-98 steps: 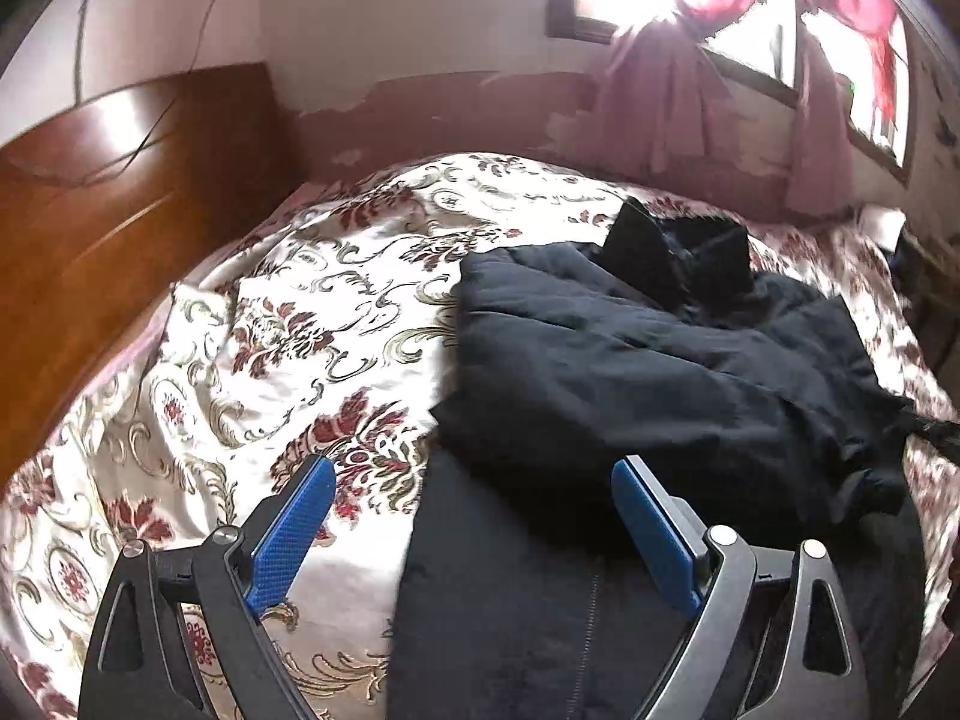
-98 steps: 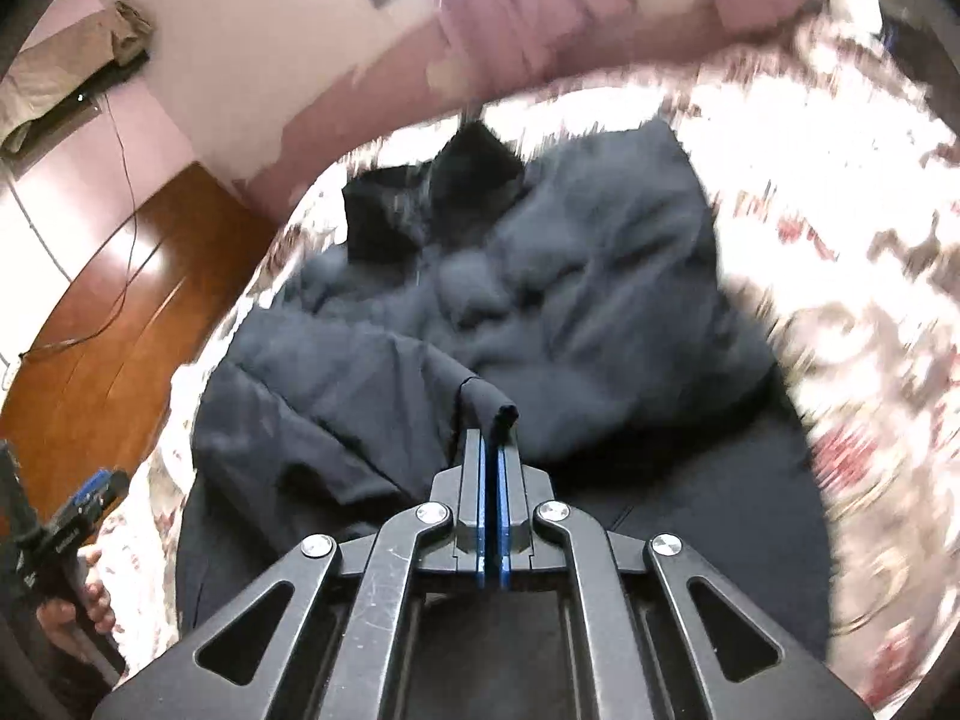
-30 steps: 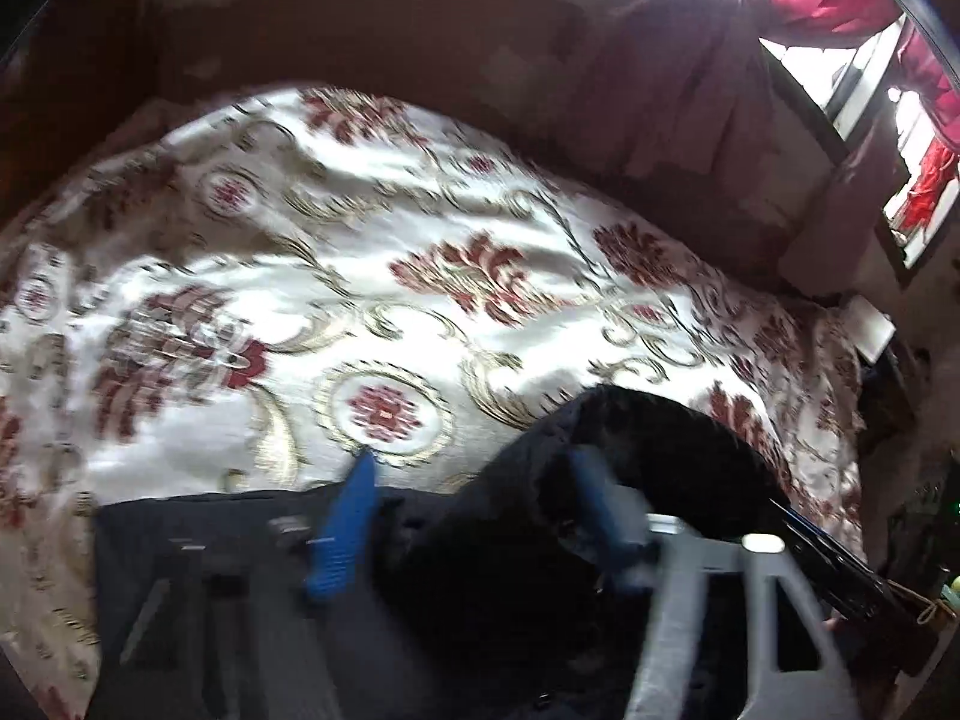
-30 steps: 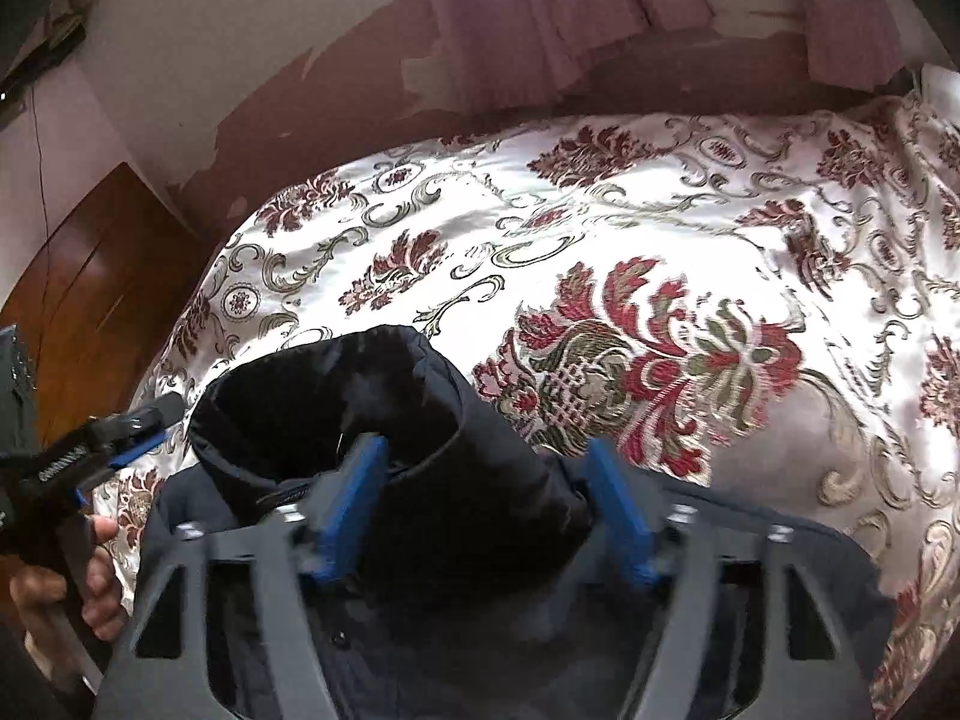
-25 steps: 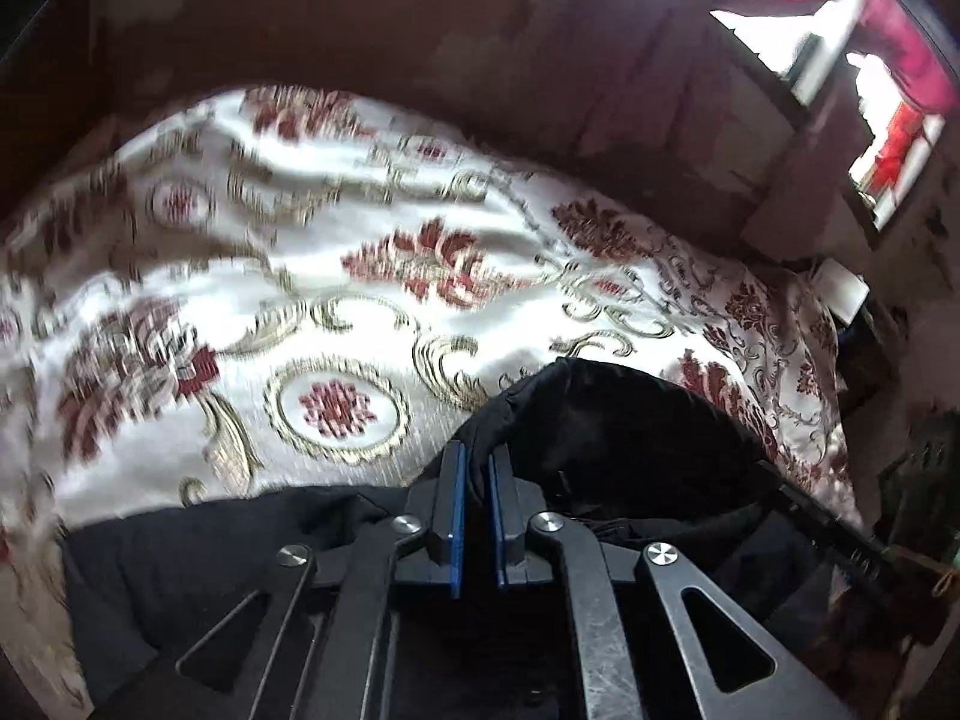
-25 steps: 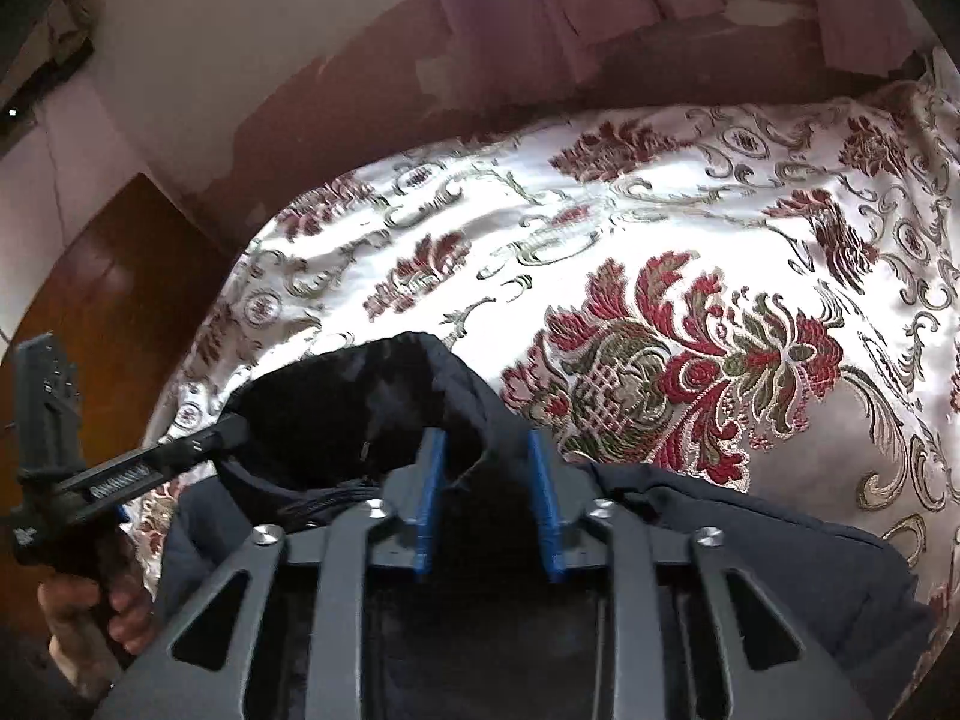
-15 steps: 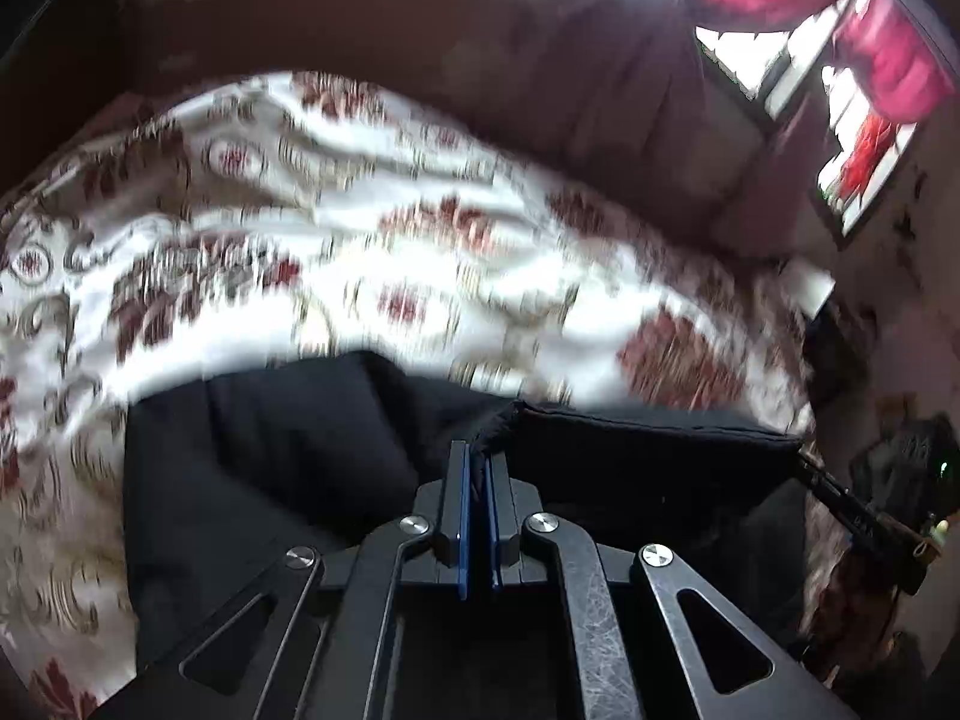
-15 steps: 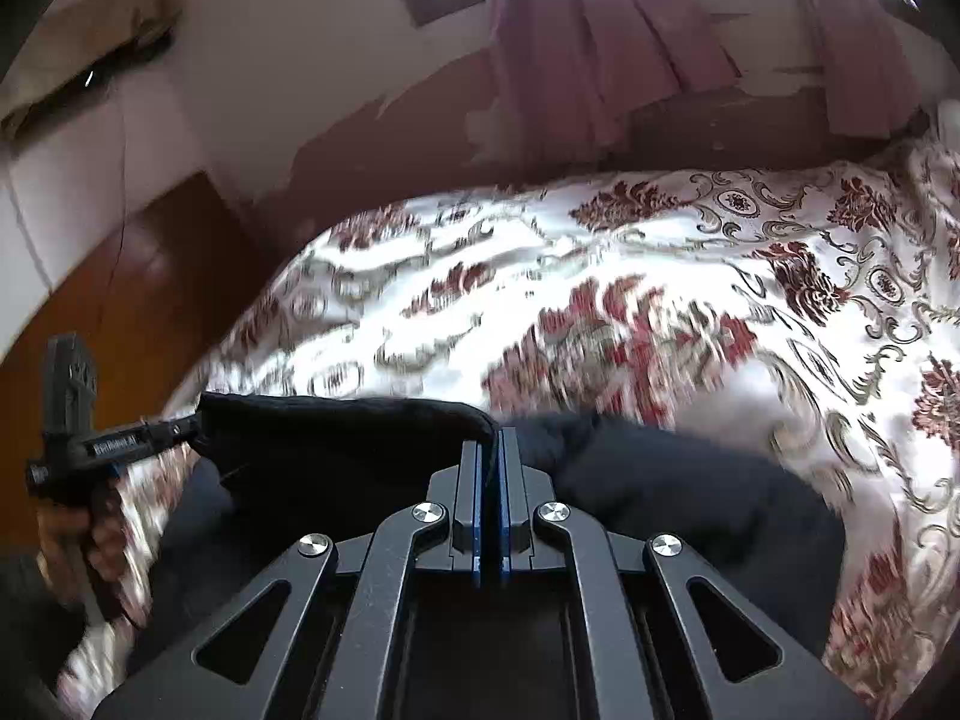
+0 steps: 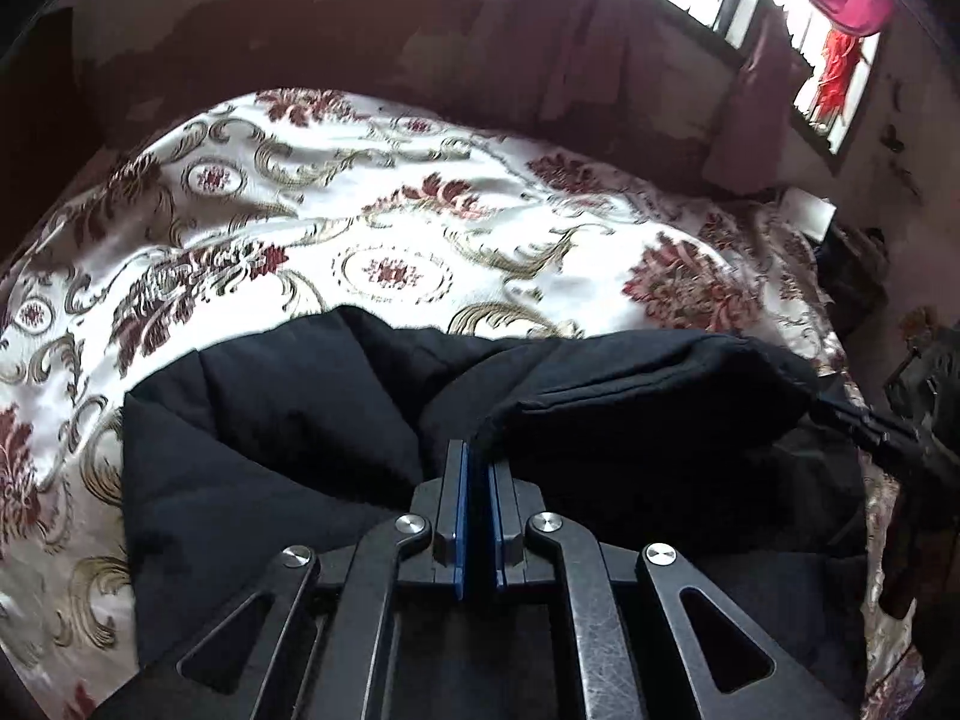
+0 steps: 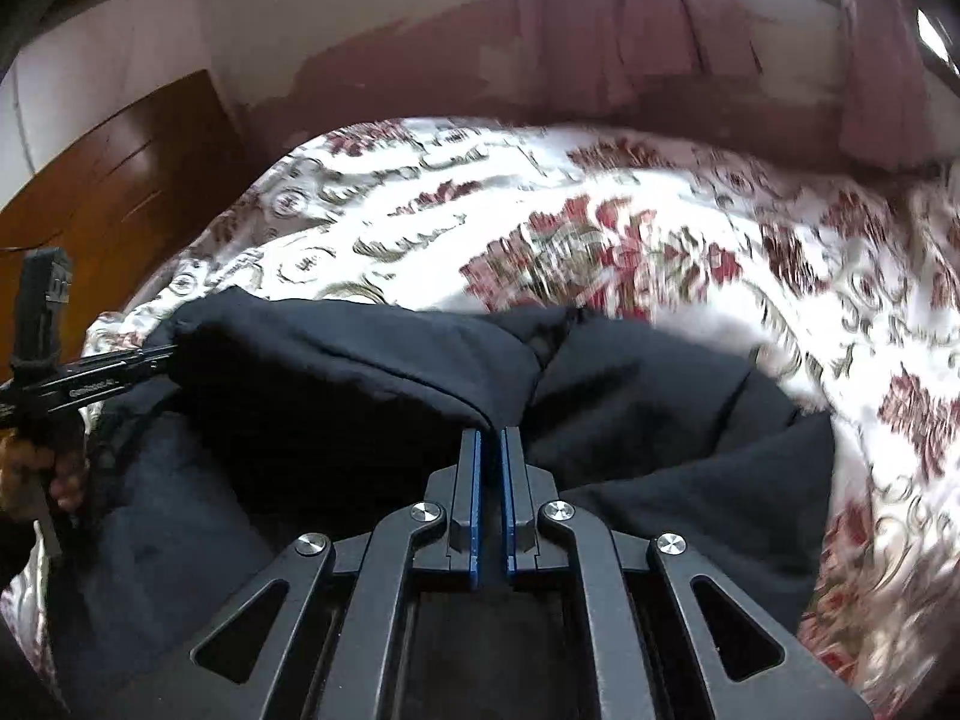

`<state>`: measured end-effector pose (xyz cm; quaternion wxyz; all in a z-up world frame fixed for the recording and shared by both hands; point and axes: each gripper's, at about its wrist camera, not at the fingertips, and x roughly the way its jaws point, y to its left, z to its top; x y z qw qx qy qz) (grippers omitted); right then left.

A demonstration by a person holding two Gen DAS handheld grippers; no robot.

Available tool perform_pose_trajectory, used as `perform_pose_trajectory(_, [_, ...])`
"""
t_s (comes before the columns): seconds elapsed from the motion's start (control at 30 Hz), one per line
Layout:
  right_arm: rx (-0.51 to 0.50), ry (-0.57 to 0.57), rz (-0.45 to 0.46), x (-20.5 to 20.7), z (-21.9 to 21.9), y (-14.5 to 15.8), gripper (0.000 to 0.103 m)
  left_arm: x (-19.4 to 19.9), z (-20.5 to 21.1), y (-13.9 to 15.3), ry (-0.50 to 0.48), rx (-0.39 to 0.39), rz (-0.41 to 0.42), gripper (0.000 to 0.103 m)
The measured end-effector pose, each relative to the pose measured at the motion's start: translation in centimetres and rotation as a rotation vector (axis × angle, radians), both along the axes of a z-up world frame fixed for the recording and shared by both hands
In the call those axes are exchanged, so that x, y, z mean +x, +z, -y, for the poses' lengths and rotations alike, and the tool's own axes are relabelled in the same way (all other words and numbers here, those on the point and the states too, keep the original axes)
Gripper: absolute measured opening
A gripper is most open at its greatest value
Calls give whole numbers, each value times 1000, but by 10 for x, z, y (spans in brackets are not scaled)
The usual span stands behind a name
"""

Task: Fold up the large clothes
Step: 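Lift the hem with both tools and fold it toward the collar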

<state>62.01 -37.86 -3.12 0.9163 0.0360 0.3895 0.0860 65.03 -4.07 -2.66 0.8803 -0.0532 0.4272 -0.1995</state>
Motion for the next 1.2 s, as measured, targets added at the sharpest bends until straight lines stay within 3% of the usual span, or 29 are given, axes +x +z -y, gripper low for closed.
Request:
perform_pose_trajectory(0.07, [47,-3,50,4,6,21,6,-3,-5,15,-11,-42,51,7])
perform_pose_trajectory(0.17, [93,-31,102,25,5,41,6,-1,-8,44,0,-126,191,14])
perform_pose_trajectory(0.23, [181,-31,82,50,4,42,6,12,-3,57,3,-196,206,23])
perform_pose_trajectory(0.3, [262,-14,23,72,-4,33,6,29,10,63,-9,-242,182,26])
perform_pose_trajectory(0.43, [279,66,-124,91,-27,-2,6,57,53,37,-149,-223,-10,24])
perform_pose_trajectory(0.53, [175,135,-228,81,-43,-30,6,55,75,2,-299,-142,-158,8])
perform_pose_trajectory(0.6, [84,166,-278,71,-48,-46,6,44,80,-22,-383,-54,-230,4])
perform_pose_trajectory(0.67, [23,190,-324,64,-50,-57,2,37,81,-49,-406,25,-311,3])
perform_pose_trajectory(0.73, [-29,199,-343,63,-53,-73,1,39,79,-69,-379,14,-364,3])
perform_pose_trajectory(0.9, [-26,122,-349,79,-54,-106,0,45,84,-97,-268,20,-403,4])
perform_pose_trajectory(1.0, [-27,123,-324,66,-51,-89,0,30,75,-77,-271,12,-321,3])
perform_pose_trajectory(1.13, [-56,104,-255,38,-29,-60,0,7,38,-40,-211,39,-138,3])
perform_pose_trajectory(1.2, [-40,82,-264,38,-17,-65,0,17,22,-51,-156,-1,-202,3])
